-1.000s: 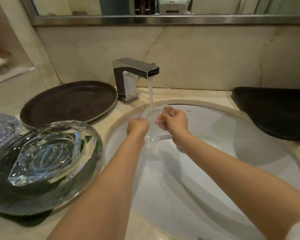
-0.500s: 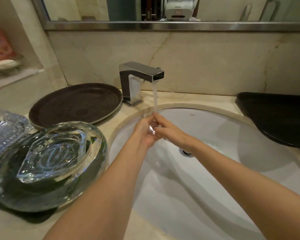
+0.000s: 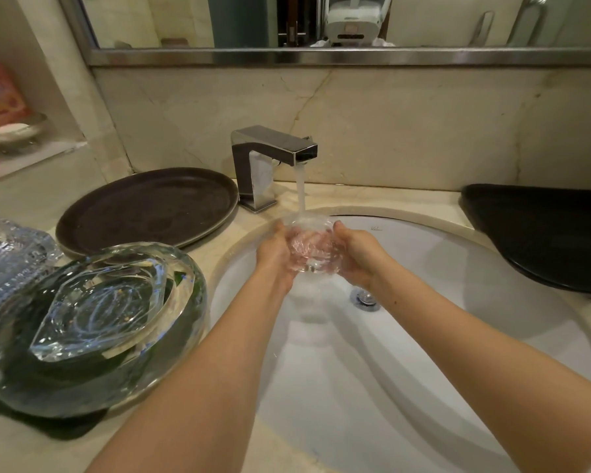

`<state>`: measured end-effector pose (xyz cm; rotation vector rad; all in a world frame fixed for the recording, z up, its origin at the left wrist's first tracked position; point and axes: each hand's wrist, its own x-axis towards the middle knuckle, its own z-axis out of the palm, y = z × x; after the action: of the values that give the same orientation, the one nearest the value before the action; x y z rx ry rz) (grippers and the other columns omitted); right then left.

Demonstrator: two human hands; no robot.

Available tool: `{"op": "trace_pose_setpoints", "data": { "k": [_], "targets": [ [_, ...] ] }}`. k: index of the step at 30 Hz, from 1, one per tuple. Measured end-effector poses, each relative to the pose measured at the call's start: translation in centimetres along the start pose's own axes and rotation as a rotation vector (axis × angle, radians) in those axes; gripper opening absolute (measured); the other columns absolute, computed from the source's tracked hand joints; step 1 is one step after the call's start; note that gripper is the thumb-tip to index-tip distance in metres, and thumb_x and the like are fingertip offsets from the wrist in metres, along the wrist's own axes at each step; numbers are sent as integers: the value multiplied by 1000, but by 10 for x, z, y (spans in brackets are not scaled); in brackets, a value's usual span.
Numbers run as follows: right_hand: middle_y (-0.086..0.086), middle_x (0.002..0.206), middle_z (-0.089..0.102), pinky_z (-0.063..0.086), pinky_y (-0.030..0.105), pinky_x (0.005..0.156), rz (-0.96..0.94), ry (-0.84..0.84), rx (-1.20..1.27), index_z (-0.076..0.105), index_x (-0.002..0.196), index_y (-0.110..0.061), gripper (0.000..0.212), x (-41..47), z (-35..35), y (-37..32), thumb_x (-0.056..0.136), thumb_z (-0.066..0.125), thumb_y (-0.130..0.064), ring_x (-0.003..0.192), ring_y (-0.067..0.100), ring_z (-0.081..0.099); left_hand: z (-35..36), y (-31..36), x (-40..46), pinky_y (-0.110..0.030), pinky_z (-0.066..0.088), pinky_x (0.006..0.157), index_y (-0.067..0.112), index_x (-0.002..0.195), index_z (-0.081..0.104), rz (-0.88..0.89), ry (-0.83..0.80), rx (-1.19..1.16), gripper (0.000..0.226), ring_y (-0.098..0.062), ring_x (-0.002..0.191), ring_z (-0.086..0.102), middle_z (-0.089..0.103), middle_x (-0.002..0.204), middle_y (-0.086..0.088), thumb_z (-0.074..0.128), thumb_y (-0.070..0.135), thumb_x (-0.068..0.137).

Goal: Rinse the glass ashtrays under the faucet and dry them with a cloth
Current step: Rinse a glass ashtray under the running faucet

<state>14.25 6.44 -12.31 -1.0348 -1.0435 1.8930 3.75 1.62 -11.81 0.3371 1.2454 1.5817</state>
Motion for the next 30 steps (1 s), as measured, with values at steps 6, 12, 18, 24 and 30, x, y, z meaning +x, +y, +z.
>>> {"op": "trace_pose_setpoints", "data": {
  "k": [6, 12, 18, 24, 30],
  "targets": [
    [6, 69, 69, 50, 18, 51, -60, -83, 319, 56, 95, -7, 20, -7, 4, -5, 100, 37, -10, 58, 12, 67, 1, -6, -3, -23, 39, 48, 13, 77, 50, 129, 168, 399, 42, -13, 50, 43, 45, 58, -2, 40, 49, 96],
    [10, 68, 71, 55, 20, 55, -116, -40, 515, 54, 99, -5, 20, -5, -4, -4, 100, 34, -8, 58, 15, 69, 3, -8, -6, -23, 46, 61, 15, 106, 44, 121, -119, 439, 36, -11, 67, 50, 49, 83, 2, 70, 25, 83],
    [12, 95, 58, 51, 21, 50, 20, -188, 323, 59, 107, -2, 35, -12, 0, 0, 101, 36, -28, 66, 16, 62, 0, -9, -4, -40, 51, 88, 10, 115, 54, 302, 163, 704, 60, -23, 96, 59, 61, 112, -6, 70, 51, 75],
    [11, 102, 68, 53, 24, 50, 28, -233, 188, 50, 119, 1, 39, -14, 4, -3, 101, 36, -30, 74, 19, 70, 1, 2, -6, -24, 44, 49, 12, 86, 55, 137, 292, 379, 46, -17, 63, 61, 60, 75, -3, 33, 52, 97],
    [10, 91, 71, 56, 30, 65, -69, -308, 155, 54, 101, -5, 20, -12, 4, -5, 99, 40, -18, 82, 22, 70, -2, 3, -2, -20, 28, 43, 13, 62, 37, -88, 159, -169, 39, -10, 27, 35, 37, 33, 2, 33, 19, 100]
  ]
}}
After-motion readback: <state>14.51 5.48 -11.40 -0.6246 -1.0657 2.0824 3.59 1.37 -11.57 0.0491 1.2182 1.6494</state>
